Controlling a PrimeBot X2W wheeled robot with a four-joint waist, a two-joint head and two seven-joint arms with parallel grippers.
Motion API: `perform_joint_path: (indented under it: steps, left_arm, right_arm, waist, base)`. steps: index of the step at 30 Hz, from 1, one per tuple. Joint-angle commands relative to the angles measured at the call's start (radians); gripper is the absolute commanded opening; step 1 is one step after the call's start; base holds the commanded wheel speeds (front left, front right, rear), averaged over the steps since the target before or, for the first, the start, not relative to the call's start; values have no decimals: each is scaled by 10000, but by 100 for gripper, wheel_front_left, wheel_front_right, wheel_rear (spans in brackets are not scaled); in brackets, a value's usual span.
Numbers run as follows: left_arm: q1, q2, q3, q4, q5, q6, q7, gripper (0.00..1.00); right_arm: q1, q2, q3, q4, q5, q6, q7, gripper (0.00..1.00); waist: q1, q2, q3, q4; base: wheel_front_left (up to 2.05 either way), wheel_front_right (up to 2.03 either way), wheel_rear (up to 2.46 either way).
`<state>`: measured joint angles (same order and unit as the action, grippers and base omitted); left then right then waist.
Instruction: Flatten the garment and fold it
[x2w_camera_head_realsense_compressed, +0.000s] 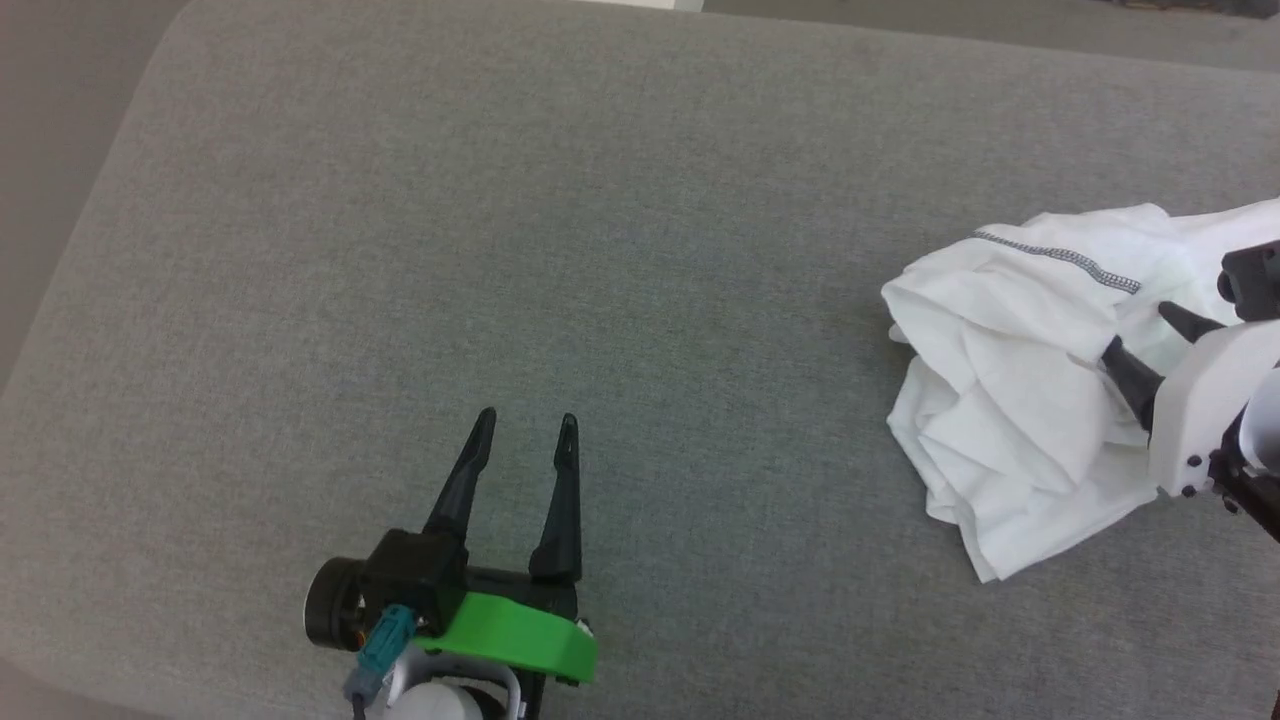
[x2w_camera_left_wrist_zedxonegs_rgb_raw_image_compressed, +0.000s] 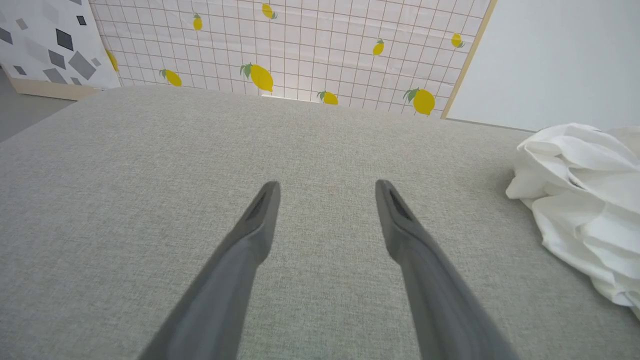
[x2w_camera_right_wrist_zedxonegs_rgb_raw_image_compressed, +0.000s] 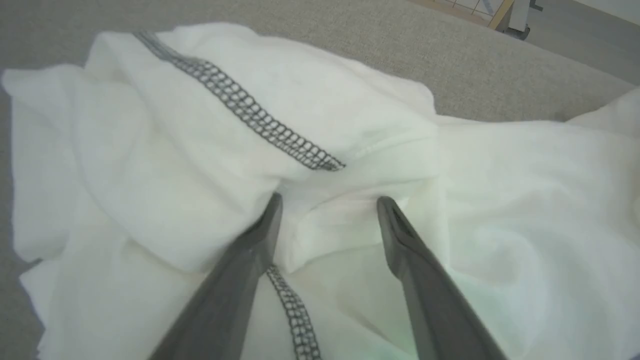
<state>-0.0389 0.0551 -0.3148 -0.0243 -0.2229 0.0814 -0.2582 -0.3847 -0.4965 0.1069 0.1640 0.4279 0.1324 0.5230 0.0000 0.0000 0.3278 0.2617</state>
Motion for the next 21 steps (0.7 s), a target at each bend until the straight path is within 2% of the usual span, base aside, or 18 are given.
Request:
perform_joint_path:
  steps: [1,6,12,19,20,21]
  left_arm:
    - [-174,-47,-60,-2,-62,51,-36,100]
    - [-150,-48,-29,93,-154,158,-36,100]
    - [-13,-48,132,225,-198,70,-36,100]
    - [228,-48,188,335,-225,-46,-36,100]
    - [264,-48,196,334,-222,-59,-36,100]
    - [313,-48,220,321,-219,-76,-36,100]
  right_arm:
    - [-215,-19,69,100,-99,-17,-190,0]
    - [-756,-210,276,-121,-158,-17,-840,0]
    - [-1706,-392,696,-1319,74,-17,-1201,0]
    - [-2114,357,1179,-2742,295,-17,-753,0]
    - [-2014,479,1179,-2843,289,-17,-701,8]
    - [-1853,591,1203,-2976,281,-17,-626,69]
  waist:
    - [0,0,113,121]
    - [0,0,-160,-27]
    - [0,0,-932,-336]
    - [0,0,-1575,-482]
    - [0,0,-1615,-477]
    - [0,0,-1631,-471]
  base:
    - [0,0,0]
    - [0,0,0]
    - [0,0,0]
    - [0,0,0]
    - [0,0,0]
    - [0,0,0]
